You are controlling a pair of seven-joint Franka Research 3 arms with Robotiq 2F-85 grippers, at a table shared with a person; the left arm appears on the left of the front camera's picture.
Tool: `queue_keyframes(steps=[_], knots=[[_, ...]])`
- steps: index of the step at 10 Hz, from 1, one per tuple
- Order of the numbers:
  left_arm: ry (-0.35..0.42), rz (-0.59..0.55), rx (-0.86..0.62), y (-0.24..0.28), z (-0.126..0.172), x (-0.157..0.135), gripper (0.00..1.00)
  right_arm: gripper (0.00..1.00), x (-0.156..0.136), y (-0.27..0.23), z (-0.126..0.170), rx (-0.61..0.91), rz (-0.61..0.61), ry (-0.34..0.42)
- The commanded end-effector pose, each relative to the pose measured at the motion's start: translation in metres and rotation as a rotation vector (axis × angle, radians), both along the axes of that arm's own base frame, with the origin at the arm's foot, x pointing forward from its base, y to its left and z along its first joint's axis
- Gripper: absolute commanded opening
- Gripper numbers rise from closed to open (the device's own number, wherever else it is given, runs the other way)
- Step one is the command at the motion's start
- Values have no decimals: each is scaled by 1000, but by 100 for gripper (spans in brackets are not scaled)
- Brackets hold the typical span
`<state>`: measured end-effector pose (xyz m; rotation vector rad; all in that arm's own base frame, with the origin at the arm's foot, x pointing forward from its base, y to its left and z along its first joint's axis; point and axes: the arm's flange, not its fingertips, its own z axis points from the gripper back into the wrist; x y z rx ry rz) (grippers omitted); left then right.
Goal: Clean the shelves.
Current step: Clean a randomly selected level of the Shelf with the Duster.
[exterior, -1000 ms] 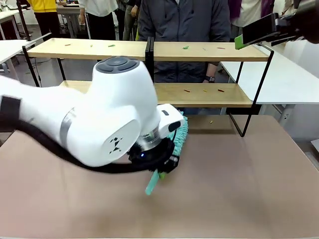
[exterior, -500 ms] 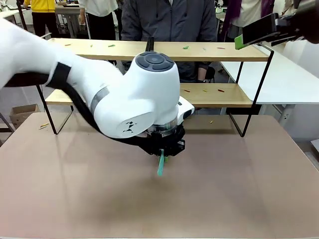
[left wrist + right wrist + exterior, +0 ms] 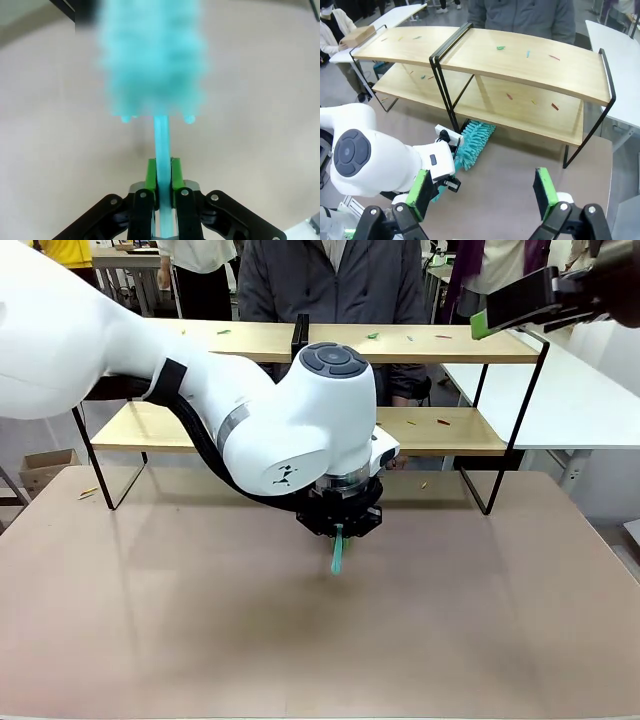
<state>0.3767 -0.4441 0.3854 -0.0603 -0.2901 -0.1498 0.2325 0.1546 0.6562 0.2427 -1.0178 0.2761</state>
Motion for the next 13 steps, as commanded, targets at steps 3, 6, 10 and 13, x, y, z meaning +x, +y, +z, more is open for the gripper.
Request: queue_keyframes(steps=[3, 6, 10, 13], knots=[[-2, -7, 7, 0, 0, -7, 13, 100, 0, 0, 0, -3, -10, -4], [39, 7, -13, -10, -6, 32, 13, 100, 0, 0, 0, -3, -10, -4], [46, 29, -43, -22, -5, 80, 13, 100, 0, 0, 0, -3, -10, -4], [100, 52, -27, -28, -13, 107, 13, 100, 0, 0, 0, -3, -10, -4]])
